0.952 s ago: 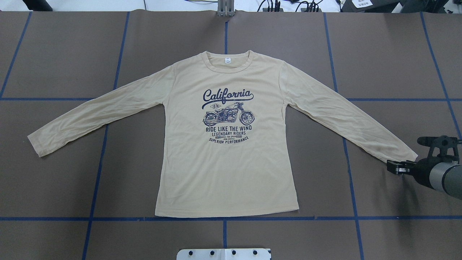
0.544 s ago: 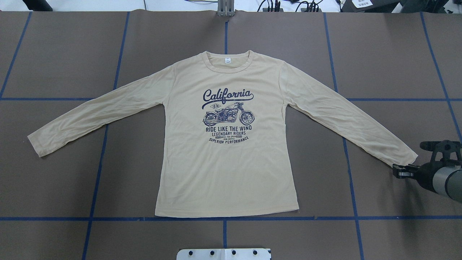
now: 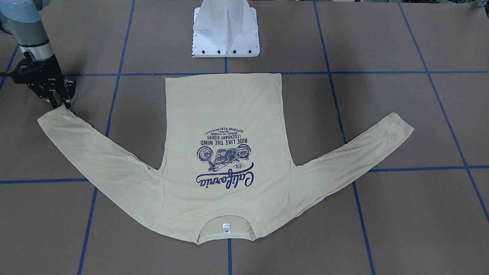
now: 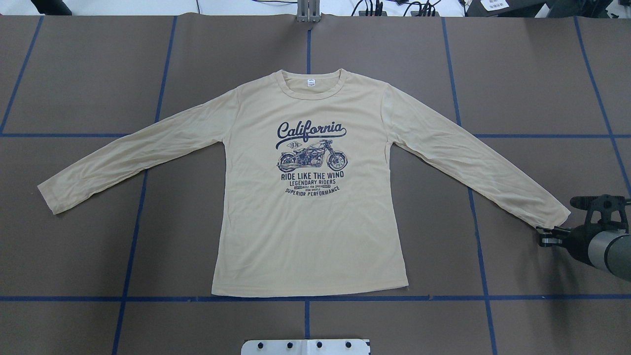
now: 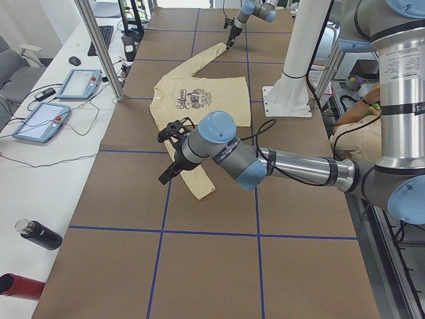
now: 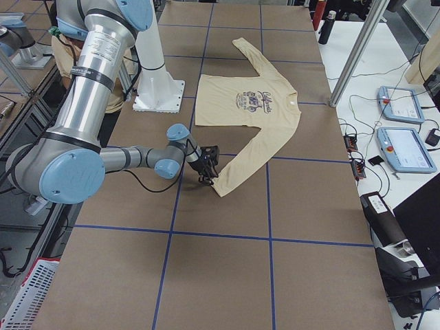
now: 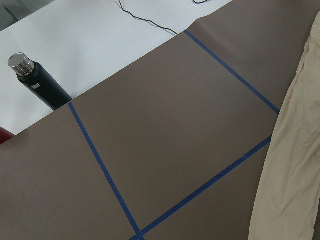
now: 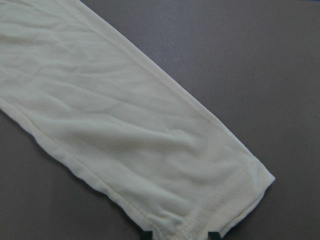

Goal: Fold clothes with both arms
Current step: 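Lower the right gripper to the sleeve cuff nearest it and grasp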

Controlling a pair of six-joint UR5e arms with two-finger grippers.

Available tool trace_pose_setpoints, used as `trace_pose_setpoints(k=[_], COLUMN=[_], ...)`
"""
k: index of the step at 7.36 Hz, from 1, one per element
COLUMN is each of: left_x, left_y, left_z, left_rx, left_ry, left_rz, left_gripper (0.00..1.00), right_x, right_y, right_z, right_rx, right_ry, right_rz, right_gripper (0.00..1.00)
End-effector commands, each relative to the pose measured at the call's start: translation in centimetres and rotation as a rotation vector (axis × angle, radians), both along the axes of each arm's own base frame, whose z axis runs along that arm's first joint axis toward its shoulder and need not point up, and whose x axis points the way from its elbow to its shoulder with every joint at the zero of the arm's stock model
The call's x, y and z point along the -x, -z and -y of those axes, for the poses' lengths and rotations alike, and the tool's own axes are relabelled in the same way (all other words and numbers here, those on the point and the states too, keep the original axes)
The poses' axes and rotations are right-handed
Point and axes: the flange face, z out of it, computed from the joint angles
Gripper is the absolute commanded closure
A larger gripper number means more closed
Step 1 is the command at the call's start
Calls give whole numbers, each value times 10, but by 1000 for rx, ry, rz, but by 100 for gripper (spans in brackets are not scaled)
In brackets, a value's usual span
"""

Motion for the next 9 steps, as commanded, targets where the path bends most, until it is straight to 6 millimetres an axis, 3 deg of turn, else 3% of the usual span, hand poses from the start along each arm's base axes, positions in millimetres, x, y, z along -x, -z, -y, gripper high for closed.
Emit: trace_pose_setpoints(k=[1,5,7,9], left_x=[0,0,1,1], left_y=[0,0,0,1], left_z=[0,0,0,-2], left_rx=[2,2,0,0], left_ry=[1,1,2,1], left_rz=[-1,-1,-1,-2], left_gripper=[0,0,0,0], right_x=[2,2,2,1], right_y=[0,-5,-6,1], right_z=[1,1,1,4], right_rx=[-3,-11,-10,-24], right_ry=[2,3,2,-11], right_rz=[-3,-28,-34,-25], right_gripper=[62,70,100,100])
